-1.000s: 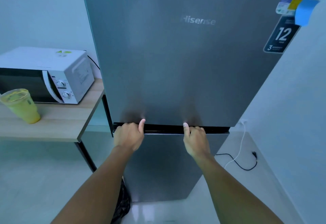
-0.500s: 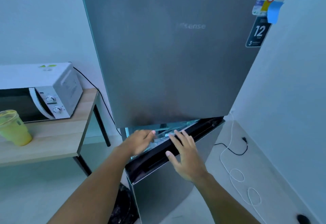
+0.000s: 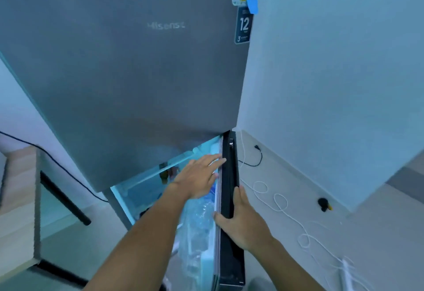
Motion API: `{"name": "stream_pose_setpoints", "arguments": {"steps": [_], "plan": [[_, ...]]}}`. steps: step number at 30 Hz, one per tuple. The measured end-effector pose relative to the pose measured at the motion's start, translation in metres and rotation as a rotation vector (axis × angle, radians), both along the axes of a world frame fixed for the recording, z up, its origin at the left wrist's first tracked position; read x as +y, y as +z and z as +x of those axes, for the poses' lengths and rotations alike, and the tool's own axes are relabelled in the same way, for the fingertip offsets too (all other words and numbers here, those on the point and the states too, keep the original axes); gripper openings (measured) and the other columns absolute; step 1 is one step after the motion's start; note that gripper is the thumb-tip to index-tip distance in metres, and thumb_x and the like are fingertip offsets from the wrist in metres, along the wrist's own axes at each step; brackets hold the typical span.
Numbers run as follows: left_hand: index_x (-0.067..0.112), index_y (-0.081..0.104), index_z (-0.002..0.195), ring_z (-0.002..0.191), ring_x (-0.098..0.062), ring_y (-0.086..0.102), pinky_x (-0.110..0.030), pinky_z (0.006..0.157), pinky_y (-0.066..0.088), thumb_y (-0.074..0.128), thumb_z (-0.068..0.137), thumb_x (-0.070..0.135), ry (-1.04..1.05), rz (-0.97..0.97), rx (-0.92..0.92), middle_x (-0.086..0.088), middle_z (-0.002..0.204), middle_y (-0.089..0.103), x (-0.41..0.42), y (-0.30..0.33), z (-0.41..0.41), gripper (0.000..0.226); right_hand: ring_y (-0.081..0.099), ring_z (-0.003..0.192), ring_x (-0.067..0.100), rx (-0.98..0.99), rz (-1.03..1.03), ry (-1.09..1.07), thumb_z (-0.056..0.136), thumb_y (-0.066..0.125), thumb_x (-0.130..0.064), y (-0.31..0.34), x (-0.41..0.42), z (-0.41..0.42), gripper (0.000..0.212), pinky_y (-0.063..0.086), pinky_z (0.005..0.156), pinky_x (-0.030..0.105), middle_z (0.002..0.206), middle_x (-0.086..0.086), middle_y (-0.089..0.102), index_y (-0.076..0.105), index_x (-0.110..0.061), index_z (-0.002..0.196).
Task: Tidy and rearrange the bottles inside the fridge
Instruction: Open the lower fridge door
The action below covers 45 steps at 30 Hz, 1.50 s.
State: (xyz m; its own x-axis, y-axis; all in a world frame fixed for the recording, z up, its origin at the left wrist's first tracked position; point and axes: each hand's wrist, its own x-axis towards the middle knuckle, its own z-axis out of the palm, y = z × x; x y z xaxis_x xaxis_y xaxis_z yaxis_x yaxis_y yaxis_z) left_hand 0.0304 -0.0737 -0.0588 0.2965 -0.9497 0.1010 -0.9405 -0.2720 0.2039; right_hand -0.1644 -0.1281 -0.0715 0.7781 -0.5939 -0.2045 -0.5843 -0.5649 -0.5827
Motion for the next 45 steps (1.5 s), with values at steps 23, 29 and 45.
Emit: {"name": "stream_pose_setpoints", "arguments": {"steps": [23,29,45], "plan": [[0.024,0.035,0.145,0.151,-0.027,0.006,-0.044,0.123,0.009,0.027,0.103,0.042,0.079,-0.112,-0.016,0.004,0.15,0.036,-0.165,-0.031,-0.058,0.046,0.061,0.094,0.025,0.237,-0.444,-0.184,0.091,0.03,-0.077,0.008,-0.203,-0.055,0.071,0.047,0.077,0.037,0.098,0.003,0.059,0.057,-0.014,0.106],[0.022,0.041,0.138,0.146,-0.033,0.02,-0.048,0.121,0.015,0.023,0.101,0.044,0.179,-0.141,-0.02,-0.001,0.142,0.044,-0.21,-0.036,-0.066,0.047,0.058,0.113,0.025,0.214,-0.611,-0.287,0.082,0.023,-0.086,-0.006,-0.267,-0.055,0.085,0.032,0.107,0.048,0.107,0.0,0.07,0.067,-0.018,0.107],[0.019,0.018,0.155,0.151,-0.029,0.004,-0.05,0.122,0.014,0.02,0.1,0.047,0.245,-0.092,-0.089,-0.002,0.161,0.022,-0.225,-0.046,-0.076,0.061,0.044,0.134,0.025,-0.247,-0.618,-0.319,0.094,0.05,-0.044,-0.046,-0.299,-0.078,0.05,0.018,0.118,0.043,0.136,0.002,0.058,0.053,-0.015,0.134]]}}
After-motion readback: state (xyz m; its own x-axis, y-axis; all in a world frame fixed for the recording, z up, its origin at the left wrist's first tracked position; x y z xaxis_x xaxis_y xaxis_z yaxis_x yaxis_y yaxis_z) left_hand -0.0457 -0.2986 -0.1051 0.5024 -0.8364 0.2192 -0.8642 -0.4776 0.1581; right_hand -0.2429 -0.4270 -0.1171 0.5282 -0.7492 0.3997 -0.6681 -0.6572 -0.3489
